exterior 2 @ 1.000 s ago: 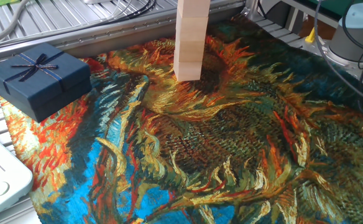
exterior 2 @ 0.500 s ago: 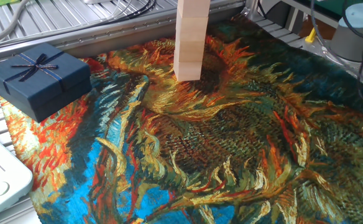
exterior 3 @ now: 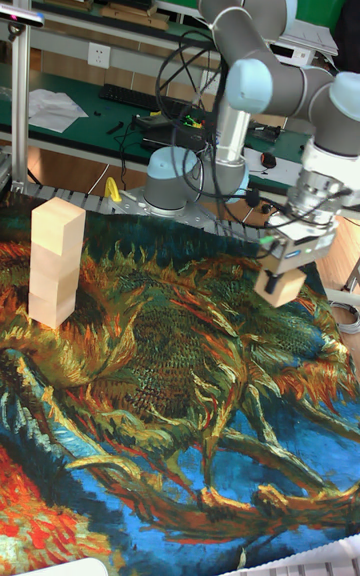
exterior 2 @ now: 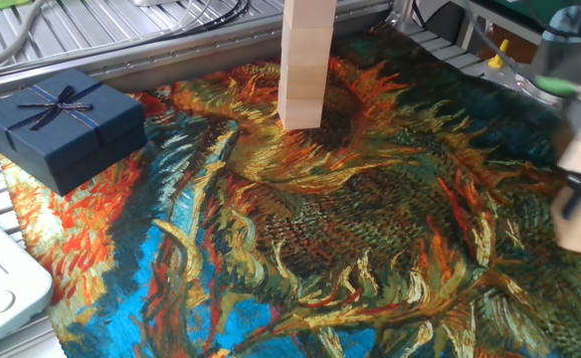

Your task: Stack the blocks in a vertical line of five

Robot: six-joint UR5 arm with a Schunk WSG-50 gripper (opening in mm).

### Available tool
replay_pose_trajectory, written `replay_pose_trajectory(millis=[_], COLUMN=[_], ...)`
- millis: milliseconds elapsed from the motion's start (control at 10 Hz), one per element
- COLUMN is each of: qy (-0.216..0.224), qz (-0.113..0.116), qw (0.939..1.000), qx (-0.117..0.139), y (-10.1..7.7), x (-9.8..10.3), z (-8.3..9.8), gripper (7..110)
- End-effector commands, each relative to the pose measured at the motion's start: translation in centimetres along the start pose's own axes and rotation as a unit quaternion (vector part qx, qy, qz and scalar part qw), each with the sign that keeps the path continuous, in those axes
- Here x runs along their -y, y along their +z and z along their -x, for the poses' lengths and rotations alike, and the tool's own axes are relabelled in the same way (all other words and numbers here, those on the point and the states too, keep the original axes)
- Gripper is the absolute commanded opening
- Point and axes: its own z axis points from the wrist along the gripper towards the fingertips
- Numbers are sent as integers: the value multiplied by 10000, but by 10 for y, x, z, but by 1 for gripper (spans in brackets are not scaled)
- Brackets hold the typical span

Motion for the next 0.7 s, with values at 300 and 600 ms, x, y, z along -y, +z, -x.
replay_pose_trajectory(millis=[300, 600], qy=[306, 801], qz=[-164, 416], qw=[9994, 9957], qx=[-3, 195], y=[-13, -14], x=[40, 12], z=[-9, 3], gripper=[7, 7])
